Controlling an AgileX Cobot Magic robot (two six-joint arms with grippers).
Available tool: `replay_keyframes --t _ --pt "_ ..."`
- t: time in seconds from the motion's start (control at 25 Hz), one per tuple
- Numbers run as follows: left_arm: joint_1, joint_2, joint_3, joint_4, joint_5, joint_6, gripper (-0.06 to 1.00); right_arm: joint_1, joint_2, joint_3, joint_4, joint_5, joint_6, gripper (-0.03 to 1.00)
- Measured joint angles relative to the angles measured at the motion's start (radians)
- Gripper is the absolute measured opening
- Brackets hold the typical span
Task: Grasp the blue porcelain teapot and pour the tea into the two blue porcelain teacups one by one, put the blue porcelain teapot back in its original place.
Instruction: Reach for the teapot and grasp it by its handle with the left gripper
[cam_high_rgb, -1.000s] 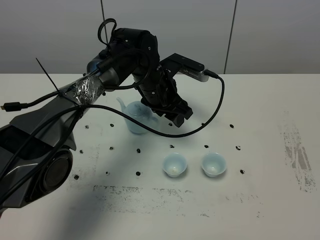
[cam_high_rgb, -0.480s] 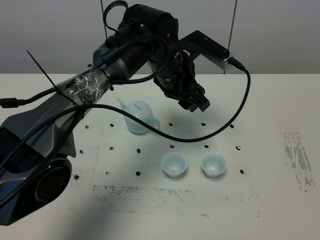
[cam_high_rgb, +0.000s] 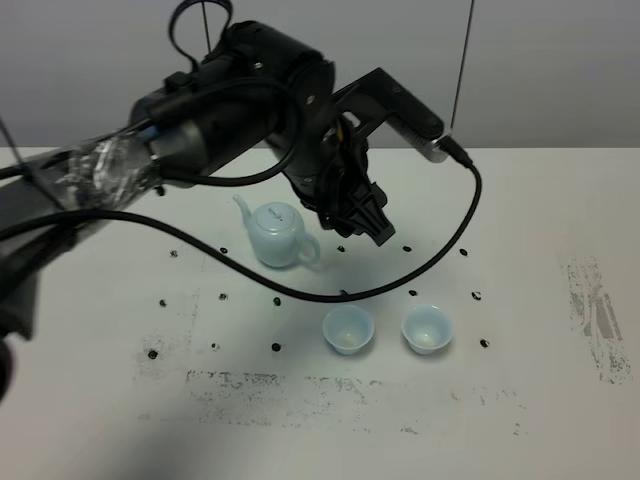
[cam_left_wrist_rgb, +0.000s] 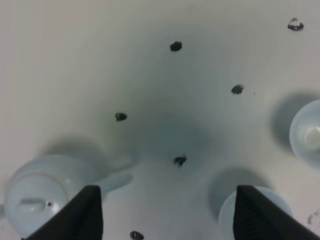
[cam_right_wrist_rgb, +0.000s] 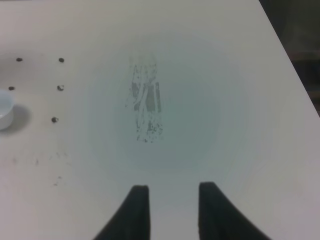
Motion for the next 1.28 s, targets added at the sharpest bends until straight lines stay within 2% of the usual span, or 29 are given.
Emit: replay_keyframes --t 0.12,0.24,0.36,0.52,0.68,0.8,1.08,1.28 --pt "0.011 -0.126 0.236 0.009 -0.262 -0.045 0.58 0.000 0.000 0.000 0.000 0.000 0.000 0.23" --pt "0.015 -0.164 0.368 -0.007 -0.476 -0.109 0.58 0.000 0.000 0.000 0.000 0.000 0.000 0.23" --pt "0.015 -0.155 0.432 -0.036 -0.599 -0.151 0.58 0.000 0.000 0.000 0.000 0.000 -0.001 0.23" --pt "0.016 -0.109 0.447 -0.081 -0.712 -0.176 0.58 0.000 0.000 0.000 0.000 0.000 -0.001 0.23" --pt "0.025 -0.060 0.447 -0.120 -0.784 -0.181 0.58 0.000 0.000 0.000 0.000 0.000 -0.001 0.23" --pt "0.040 -0.031 0.446 -0.137 -0.793 -0.185 0.58 0.000 0.000 0.000 0.000 0.000 -0.001 0.23" --pt "0.075 -0.003 0.446 -0.140 -0.777 -0.185 0.58 0.000 0.000 0.000 0.001 0.000 0.000 0.23" --pt "0.088 0.003 0.439 -0.140 -0.713 -0.184 0.58 0.000 0.000 0.000 0.002 0.000 0.000 0.23"
